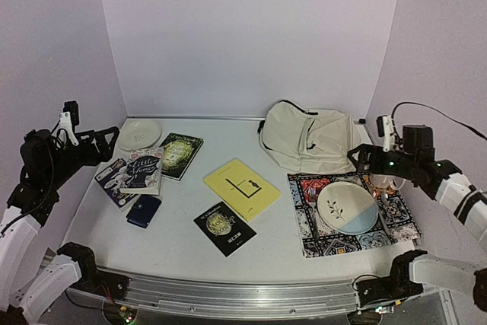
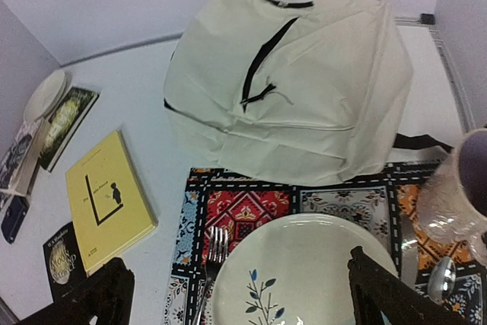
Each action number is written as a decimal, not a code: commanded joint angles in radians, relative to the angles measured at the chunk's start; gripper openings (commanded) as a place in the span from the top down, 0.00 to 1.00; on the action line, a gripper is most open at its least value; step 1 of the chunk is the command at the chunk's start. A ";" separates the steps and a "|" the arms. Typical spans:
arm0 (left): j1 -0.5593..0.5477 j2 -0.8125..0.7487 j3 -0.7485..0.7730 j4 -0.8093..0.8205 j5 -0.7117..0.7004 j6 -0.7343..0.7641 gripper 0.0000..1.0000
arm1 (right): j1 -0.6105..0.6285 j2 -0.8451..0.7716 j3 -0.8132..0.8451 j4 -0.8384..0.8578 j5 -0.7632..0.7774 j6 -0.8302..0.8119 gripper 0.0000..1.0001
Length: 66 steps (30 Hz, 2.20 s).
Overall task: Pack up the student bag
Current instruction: Grab the student bag from the corner of the board.
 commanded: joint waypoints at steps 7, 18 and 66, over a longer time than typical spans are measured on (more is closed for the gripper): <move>0.002 0.075 0.040 0.041 0.079 -0.007 0.00 | 0.225 0.502 0.319 0.082 0.306 0.003 0.02; 0.002 0.107 0.036 0.041 0.103 0.002 0.00 | 0.227 0.989 0.714 0.050 0.460 0.063 0.11; 0.003 0.218 0.044 0.041 0.153 0.016 0.01 | 0.353 1.030 1.077 -0.049 -0.020 -0.499 1.00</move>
